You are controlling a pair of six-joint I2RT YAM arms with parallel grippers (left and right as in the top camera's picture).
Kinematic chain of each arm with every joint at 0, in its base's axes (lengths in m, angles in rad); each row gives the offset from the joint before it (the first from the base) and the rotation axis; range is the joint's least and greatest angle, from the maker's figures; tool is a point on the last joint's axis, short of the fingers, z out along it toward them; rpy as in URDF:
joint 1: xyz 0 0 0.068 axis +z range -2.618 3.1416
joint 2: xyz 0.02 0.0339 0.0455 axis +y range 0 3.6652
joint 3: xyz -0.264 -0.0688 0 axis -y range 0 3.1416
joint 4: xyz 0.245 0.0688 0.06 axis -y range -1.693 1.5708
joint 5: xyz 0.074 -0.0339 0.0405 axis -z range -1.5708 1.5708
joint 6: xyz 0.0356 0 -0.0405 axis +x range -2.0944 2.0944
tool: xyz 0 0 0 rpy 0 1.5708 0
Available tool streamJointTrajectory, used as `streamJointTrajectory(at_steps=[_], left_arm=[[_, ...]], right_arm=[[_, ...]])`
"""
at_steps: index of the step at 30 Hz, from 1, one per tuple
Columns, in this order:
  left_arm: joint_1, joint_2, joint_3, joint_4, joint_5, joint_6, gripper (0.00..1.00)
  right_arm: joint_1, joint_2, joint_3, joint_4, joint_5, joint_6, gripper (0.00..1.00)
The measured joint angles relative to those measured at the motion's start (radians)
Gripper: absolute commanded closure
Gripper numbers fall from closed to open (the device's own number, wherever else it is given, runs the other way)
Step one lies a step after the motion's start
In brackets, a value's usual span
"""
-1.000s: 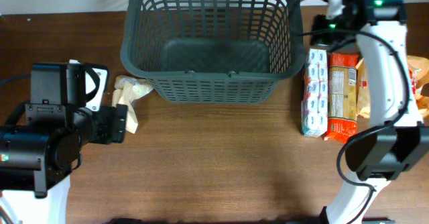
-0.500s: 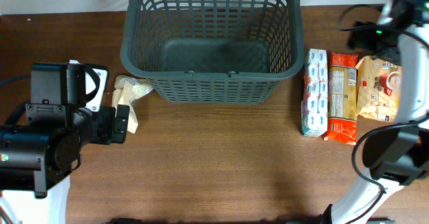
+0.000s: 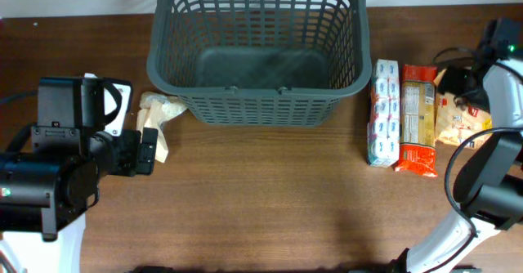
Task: Pack container
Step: 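Reach the right gripper to the orange brown-sugar bag and grasp it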
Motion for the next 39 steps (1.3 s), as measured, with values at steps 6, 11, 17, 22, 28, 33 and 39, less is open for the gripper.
streamJointTrajectory(at_steps=[6,11,17,22,28,33,39], left_arm=[[0.0,0.0,0.0,0.0,0.0,0.0,0.01],[0.0,0.0,0.0,0.0,0.0,0.0,0.01],[0.0,0.0,0.0,0.0,0.0,0.0,0.01],[0.0,0.0,0.0,0.0,0.0,0.0,0.01],[0.0,0.0,0.0,0.0,0.0,0.0,0.01],[0.0,0.0,0.0,0.0,0.0,0.0,0.01],[0.0,0.0,0.0,0.0,0.0,0.0,0.01]], right_arm=[[-0.047,0.001,-0.164,0.242,0.066,0.0,0.01],[-0.079,0.012,-0.19,0.314,0.066,0.0,0.01],[-0.084,0.065,-0.158,0.314,0.087,0.003,0.01],[-0.084,0.086,-0.141,0.309,0.097,0.027,0.14],[-0.084,0.1,-0.134,0.281,0.104,0.068,0.96],[-0.084,0.097,-0.114,0.264,0.108,0.083,0.96],[-0.081,0.1,-0.107,0.251,0.108,0.086,0.96]])
